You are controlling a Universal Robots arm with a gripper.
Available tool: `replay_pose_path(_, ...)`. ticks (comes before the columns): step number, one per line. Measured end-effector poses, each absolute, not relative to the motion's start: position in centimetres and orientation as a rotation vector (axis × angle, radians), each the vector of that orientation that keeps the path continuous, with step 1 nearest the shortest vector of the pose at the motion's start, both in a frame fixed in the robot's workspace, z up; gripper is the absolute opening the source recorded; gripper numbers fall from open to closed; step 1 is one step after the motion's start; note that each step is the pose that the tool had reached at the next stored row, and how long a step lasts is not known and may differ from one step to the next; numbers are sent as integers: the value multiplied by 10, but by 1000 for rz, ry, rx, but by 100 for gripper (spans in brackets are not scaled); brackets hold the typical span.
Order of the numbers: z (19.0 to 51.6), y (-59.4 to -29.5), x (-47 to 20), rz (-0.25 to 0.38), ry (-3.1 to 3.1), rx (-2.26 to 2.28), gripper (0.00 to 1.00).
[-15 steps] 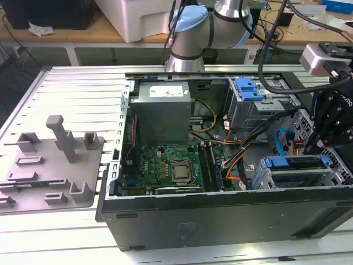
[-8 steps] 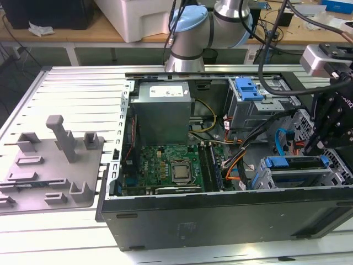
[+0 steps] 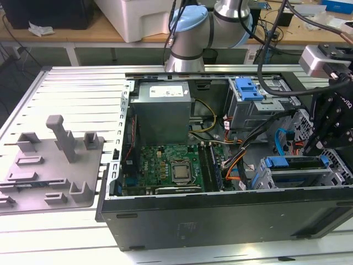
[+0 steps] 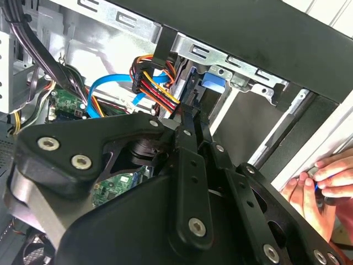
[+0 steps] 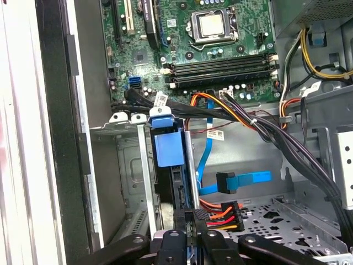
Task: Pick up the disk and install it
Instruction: 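Insert the first disk wire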
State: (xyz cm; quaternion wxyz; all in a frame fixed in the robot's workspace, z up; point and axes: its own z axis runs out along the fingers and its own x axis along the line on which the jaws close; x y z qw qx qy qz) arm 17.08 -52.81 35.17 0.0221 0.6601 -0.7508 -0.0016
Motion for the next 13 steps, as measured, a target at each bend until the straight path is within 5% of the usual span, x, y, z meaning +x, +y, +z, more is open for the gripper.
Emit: replay_pose_path(13,351,-526,171,-1,-2262,2114,17)
